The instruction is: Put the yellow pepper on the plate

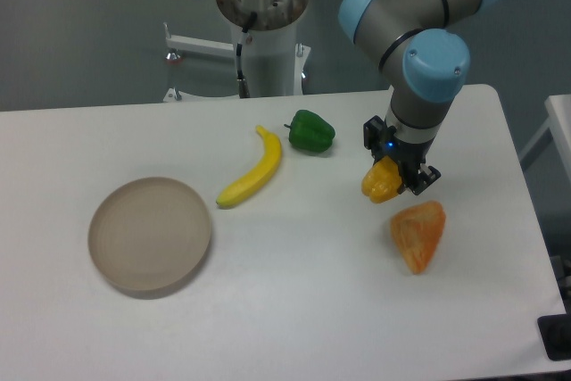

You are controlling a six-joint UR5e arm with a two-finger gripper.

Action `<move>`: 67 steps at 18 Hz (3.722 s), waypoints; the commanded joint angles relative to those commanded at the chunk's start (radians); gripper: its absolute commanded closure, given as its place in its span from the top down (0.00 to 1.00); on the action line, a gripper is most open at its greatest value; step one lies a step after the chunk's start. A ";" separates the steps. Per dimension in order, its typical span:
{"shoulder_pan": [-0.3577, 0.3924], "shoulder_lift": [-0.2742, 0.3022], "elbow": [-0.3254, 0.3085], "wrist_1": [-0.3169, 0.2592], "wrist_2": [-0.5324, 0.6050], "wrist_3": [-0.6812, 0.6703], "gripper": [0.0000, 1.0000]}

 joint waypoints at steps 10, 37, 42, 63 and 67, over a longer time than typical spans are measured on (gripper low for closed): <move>-0.216 0.050 -0.063 -0.003 -0.015 -0.178 0.23; -0.615 -0.077 -0.075 0.195 -0.066 -0.580 1.00; -0.476 0.040 -0.089 0.178 -0.042 -0.561 1.00; -0.006 0.041 -0.077 0.061 0.006 0.089 1.00; 0.000 0.041 -0.075 0.061 0.008 0.094 1.00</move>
